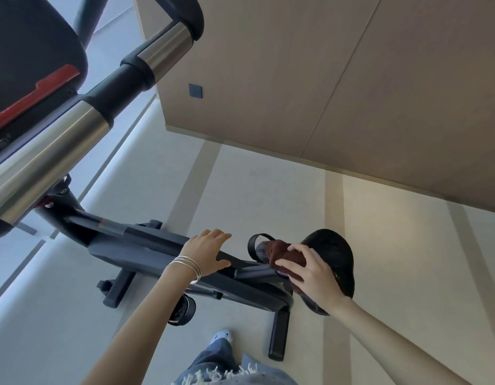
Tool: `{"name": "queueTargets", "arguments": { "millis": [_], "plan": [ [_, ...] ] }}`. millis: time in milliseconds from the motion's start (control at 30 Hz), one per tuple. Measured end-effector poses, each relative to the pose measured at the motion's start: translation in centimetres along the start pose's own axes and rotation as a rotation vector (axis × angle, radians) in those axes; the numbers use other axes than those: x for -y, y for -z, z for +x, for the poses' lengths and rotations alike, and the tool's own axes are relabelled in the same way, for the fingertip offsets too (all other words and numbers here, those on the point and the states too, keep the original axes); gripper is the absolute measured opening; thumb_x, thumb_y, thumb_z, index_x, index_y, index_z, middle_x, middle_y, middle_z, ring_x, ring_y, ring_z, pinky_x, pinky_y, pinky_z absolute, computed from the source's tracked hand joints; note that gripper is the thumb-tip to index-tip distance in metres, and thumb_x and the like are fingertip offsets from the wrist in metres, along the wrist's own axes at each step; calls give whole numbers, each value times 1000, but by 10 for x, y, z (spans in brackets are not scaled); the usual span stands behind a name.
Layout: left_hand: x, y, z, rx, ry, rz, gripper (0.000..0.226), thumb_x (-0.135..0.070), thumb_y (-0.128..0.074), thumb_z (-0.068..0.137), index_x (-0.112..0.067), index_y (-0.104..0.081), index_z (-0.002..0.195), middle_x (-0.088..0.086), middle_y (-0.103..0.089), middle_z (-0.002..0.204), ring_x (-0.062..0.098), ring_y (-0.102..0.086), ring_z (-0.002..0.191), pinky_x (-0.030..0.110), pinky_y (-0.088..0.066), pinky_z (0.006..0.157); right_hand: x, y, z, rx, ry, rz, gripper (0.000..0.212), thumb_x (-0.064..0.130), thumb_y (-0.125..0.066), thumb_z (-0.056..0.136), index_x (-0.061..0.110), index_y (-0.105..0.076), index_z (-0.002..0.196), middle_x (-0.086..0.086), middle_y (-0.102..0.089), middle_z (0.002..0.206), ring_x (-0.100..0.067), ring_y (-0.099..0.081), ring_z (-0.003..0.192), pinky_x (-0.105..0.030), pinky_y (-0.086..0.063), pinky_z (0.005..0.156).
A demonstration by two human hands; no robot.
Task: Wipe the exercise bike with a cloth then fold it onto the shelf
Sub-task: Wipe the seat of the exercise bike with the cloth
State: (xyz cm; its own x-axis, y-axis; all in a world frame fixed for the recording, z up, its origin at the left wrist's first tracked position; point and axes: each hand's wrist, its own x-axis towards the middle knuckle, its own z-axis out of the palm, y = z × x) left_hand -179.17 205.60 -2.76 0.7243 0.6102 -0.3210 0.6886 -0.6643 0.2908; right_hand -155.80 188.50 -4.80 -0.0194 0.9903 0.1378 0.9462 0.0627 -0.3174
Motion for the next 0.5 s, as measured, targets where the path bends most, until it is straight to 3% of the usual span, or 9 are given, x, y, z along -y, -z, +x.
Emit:
{"name": "queueTargets", "arguments": {
  "millis": [100,200,267,500],
  "plan": [
    [-5,-3,3,3,-7,-6,68,-48,-57,86,-26,-28,144,-3,-39,146,20,-39,130,38,-42,103,4,-2,21,-15,-81,19,35,20,-70,81,34,-61,112,-2,-51,123,-23,-56,105,-35,-57,74],
    [-9,-5,4,0,-20,1,68,-47,-58,86,-26,-28,143,-4,-39,145,20,-39,130,38,-42,101,15,-5,69,33,-266,42,32,29,-60,89,31,-59,121,-5,-50,125,-26,-56,107,-38,-53,87],
    [-11,-6,4,10,-37,5,68,-47,-58,86,-25,-28,143,-3,-39,145,21,-39,130,39,-42,102,17,-4,80,86,-288,16,32,31,-56,92,31,-57,124,-5,-50,125,-26,-55,108,-37,-50,91],
    [-24,-15,18,40,-112,21,67,-45,-58,86,-23,-30,142,-2,-39,144,22,-40,128,38,-41,102,-1,15,-40,-120,-228,-30,36,13,-75,77,26,-67,109,-5,-56,120,-25,-59,101,-34,-58,73]
  ]
}}
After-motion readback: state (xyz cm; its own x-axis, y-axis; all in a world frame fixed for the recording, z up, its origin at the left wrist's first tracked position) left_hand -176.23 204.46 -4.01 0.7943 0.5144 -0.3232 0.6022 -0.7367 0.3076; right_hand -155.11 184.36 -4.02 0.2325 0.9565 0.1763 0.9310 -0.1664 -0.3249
